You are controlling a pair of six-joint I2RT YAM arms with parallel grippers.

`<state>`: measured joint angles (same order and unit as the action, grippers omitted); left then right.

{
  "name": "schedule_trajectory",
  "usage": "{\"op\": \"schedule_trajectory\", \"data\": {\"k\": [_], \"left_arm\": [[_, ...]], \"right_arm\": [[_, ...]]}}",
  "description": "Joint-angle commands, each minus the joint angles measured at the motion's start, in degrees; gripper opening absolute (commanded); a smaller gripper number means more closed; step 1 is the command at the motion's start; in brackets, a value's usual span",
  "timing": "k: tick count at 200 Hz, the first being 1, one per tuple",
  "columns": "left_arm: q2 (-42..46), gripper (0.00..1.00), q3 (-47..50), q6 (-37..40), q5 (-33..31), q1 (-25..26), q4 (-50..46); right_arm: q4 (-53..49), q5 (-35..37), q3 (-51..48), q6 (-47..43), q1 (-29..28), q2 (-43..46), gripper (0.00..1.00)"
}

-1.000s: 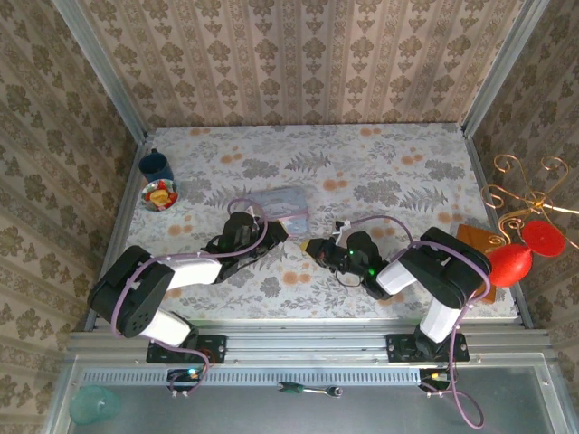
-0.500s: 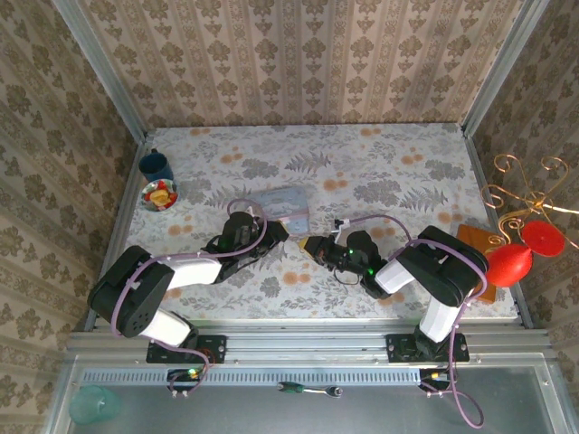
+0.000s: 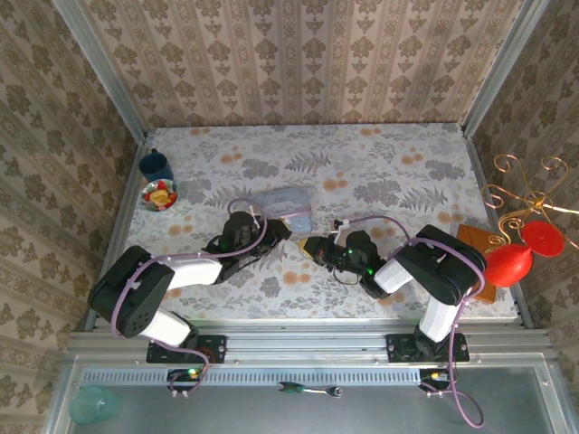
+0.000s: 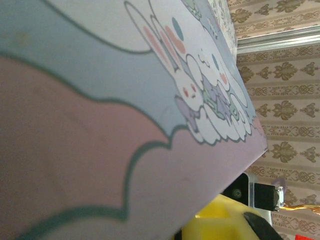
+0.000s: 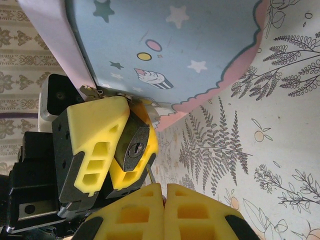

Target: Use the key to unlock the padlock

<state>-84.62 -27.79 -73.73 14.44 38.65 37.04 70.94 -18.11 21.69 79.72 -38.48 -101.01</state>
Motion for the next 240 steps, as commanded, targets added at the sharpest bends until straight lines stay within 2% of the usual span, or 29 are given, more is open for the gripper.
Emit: {"op": "schedule_trajectory", "data": {"k": [1, 240], "left_arm": [[0.6, 0.05, 0.0, -1.4, 1.6, 0.4, 6.3], [1.0, 0.04, 0.1, -1.0, 1.5, 0.9, 5.0]], "right_arm": [[2.7, -0.7, 0.9, 0.5, 0.5, -0.4, 0.00], [2.7, -3.2, 1.3, 1.9, 3.1, -1.2, 0.00]]}}
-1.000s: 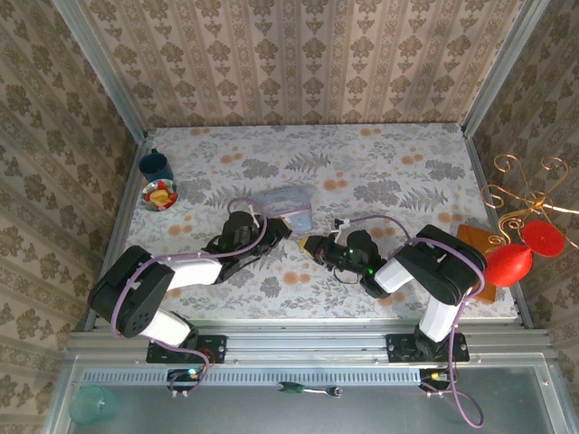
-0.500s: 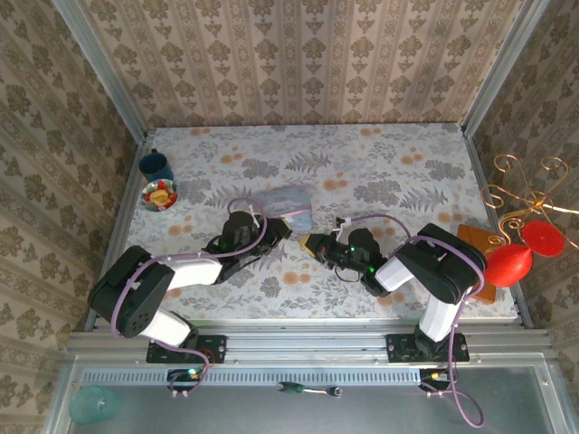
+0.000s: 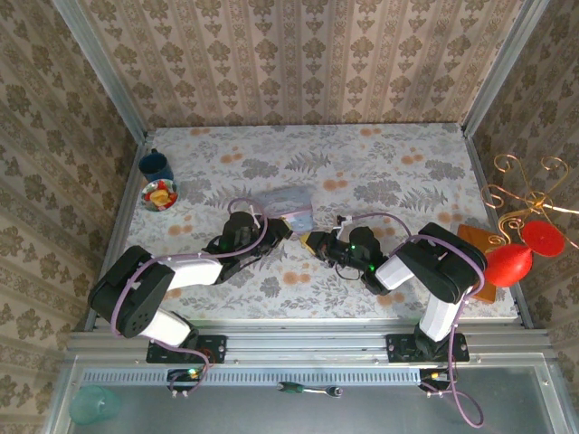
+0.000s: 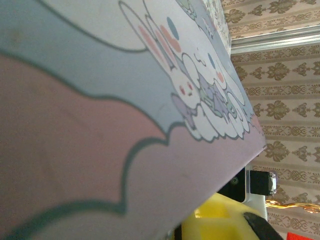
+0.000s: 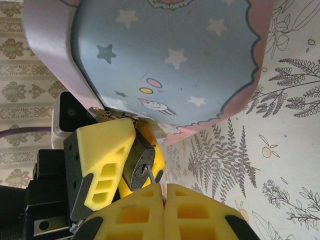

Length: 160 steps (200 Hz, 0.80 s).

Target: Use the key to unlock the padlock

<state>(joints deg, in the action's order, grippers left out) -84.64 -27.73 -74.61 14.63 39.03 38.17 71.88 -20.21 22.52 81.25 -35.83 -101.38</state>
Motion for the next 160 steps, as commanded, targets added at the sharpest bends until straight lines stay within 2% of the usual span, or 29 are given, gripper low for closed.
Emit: {"op": "schedule_trajectory", "data": {"k": [1, 160], "left_arm": [[1.0, 0.04, 0.0, -0.1, 1.3, 0.5, 3.8], [-1.0, 0.04, 0.5, -2.7, 1.3, 1.9, 8.0]], "right_arm": [[1.8, -1.2, 0.5, 0.4, 0.5, -0.8, 0.00], [2.1, -2.4, 1.3, 0.1, 0.6, -1.0, 0.00]]}}
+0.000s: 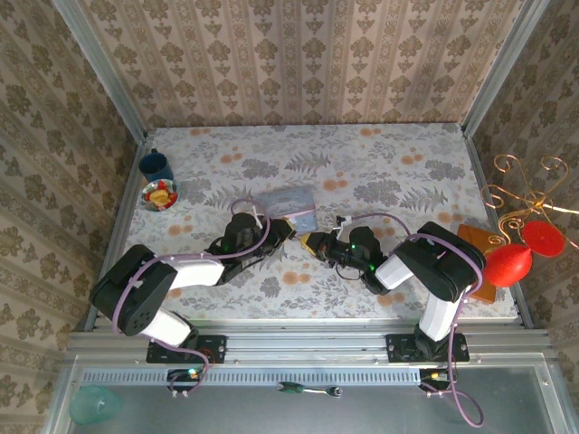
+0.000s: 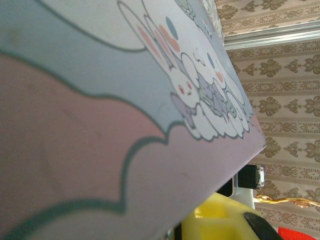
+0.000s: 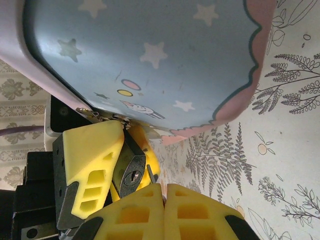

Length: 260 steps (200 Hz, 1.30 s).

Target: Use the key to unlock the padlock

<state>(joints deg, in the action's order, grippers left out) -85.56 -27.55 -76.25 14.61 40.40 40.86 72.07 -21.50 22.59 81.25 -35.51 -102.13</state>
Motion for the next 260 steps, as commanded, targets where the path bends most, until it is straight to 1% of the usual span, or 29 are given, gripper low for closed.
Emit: {"op": "schedule_trajectory", "data": {"k": [1, 36, 260], "left_arm": [[-0.1, 0.04, 0.3, -1.1, 1.3, 0.4, 5.3], [-0.1, 0.04, 0.3, -1.3, 1.3, 0.5, 5.2], [-2.1, 0.04, 0.1, -1.6, 1.8, 0.5, 7.3]], "right_arm": [[1.9, -1.1, 1.2, 0.1, 0.2, -0.2, 0.00], [1.6, -0.3, 0.4, -0.5, 0.4, 0.2, 0.00], [1.7, -0.8, -2.5, -1.7, 1.3, 3.2, 0.00]]}}
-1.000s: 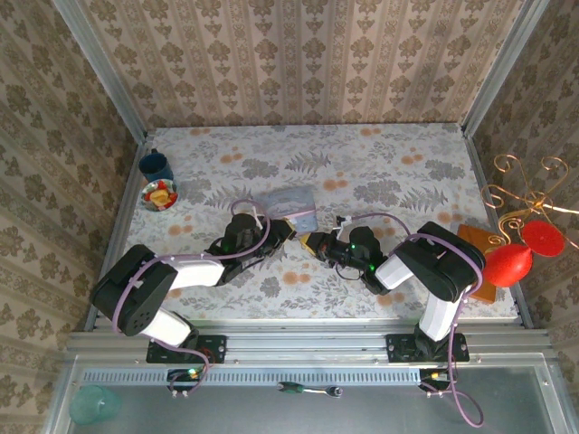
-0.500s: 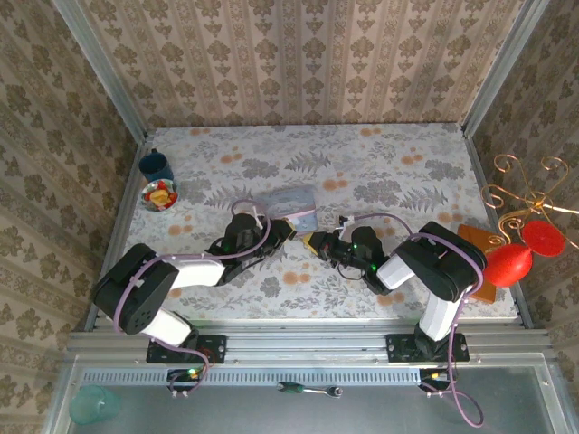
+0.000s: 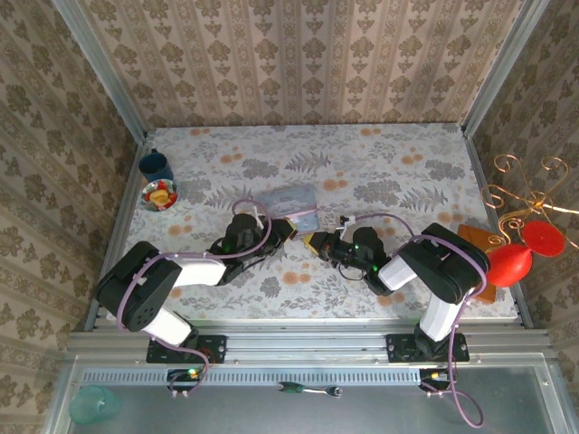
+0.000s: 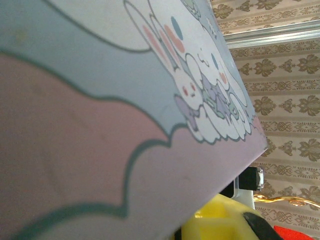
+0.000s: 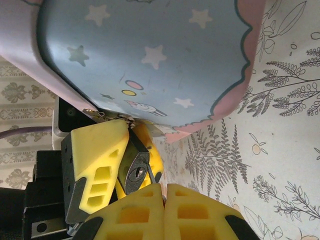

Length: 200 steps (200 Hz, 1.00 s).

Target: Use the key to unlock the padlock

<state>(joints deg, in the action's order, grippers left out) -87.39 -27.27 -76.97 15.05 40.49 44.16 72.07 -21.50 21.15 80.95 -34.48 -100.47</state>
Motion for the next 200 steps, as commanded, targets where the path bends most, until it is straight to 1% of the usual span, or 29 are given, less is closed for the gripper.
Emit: {"op": "schedule_trajectory", "data": {"k": [1, 200], "left_arm": [[-0.3, 0.04, -0.2, -0.9, 1.4, 0.4, 4.0], [-0.5, 0.03, -0.5, -1.1, 1.5, 0.8, 5.1]], "right_arm": [[1.7, -0.8, -1.1, -1.4, 0.3, 1.5, 0.00], [1.6, -1.3, -0.3, -1.5, 0.2, 2.6, 0.00]]}}
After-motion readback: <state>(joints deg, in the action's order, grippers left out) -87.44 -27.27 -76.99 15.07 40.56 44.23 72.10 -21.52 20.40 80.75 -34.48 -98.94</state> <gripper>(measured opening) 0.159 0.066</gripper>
